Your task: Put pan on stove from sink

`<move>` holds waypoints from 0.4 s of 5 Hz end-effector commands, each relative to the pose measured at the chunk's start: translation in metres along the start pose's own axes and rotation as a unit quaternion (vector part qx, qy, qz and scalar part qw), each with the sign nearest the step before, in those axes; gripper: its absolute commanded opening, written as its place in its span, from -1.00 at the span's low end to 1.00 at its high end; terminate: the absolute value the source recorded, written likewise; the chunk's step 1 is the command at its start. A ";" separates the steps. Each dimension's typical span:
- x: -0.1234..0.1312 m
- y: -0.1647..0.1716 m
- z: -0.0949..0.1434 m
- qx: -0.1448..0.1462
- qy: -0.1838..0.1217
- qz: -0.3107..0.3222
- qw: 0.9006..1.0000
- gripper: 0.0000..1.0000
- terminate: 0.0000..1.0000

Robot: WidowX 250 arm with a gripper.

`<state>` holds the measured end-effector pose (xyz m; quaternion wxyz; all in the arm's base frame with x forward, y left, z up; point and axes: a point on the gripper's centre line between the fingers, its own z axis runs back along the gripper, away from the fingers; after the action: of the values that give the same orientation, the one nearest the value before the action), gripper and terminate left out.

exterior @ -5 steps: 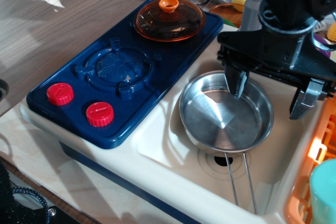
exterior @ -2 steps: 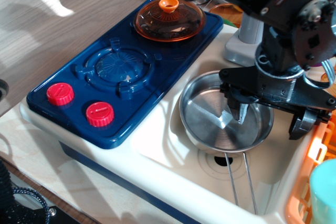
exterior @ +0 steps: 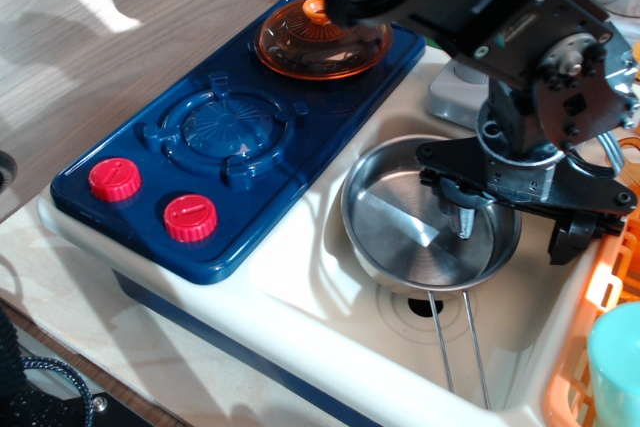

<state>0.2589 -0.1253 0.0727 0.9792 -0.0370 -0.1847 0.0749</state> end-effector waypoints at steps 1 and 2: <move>0.002 0.000 0.005 0.011 0.001 -0.005 1.000 -1.00 -1.00; 0.008 -0.002 0.019 0.030 0.007 -0.007 1.000 -1.00 -1.00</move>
<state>0.2518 -0.1225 0.0942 0.9867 0.0265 -0.1409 0.0760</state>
